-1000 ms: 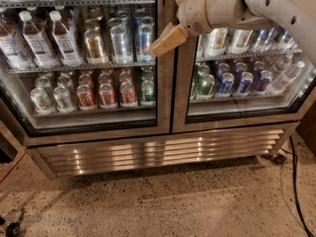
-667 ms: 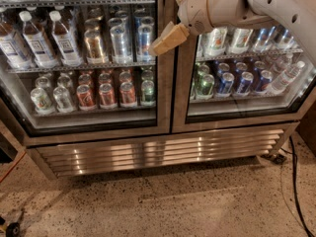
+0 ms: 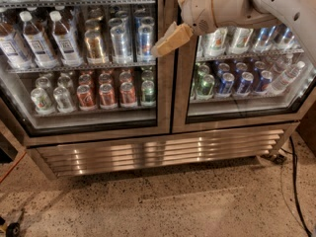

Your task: Open left fridge door

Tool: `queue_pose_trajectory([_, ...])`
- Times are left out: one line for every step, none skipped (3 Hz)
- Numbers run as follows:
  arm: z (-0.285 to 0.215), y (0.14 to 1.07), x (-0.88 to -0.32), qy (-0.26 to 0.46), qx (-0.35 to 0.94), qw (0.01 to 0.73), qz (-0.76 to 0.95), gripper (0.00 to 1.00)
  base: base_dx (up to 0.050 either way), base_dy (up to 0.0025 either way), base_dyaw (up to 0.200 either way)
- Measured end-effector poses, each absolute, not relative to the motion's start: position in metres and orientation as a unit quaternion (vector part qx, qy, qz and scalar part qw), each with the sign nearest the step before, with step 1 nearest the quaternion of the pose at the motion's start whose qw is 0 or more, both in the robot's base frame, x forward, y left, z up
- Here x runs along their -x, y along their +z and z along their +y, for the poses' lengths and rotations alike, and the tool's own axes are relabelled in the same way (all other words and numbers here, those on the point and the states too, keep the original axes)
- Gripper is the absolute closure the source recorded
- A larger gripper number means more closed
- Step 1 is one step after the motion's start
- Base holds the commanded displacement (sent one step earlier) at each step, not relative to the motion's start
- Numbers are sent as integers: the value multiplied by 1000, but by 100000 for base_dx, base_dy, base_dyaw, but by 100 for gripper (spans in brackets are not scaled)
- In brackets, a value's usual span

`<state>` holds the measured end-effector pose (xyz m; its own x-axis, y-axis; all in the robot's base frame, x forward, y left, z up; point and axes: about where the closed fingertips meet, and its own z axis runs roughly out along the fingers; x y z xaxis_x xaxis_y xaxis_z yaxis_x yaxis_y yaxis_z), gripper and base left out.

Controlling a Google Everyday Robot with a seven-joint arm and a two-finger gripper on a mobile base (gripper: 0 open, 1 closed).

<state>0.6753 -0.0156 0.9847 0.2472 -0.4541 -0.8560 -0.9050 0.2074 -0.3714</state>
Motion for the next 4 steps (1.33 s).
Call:
queue_pose_trajectory([-25, 987, -661, 291, 593, 511, 550, 0, 0, 0, 0])
queue_pose_trajectory([-21, 988, -665, 368, 569, 541, 497, 0, 0, 0, 0])
queue_pose_trajectory([-20, 988, -665, 368, 569, 542, 496, 0, 0, 0, 0])
queue_pose_trajectory([-19, 988, -666, 370, 571, 541, 494, 0, 0, 0, 0])
